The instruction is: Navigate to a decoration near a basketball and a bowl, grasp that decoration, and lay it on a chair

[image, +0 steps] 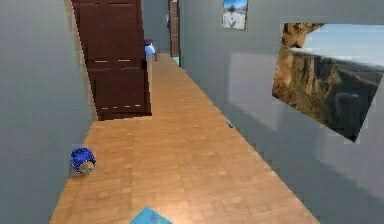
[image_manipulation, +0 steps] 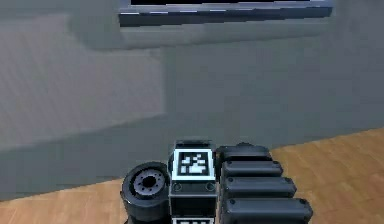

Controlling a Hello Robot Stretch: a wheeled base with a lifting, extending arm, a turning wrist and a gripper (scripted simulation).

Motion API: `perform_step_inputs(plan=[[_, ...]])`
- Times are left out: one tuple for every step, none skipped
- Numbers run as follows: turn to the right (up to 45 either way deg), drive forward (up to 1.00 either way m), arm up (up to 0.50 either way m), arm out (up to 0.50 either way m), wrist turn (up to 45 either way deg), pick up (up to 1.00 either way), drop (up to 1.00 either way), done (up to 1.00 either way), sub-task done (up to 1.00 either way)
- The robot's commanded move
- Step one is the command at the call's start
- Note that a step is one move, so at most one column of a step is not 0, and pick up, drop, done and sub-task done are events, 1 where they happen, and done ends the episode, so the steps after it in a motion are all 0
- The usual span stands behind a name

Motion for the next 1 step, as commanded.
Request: perform_step_inputs(plan=[[0.0,1.0,0.0,0.0,0.0,0.0,0.0,0.0,0.0]])
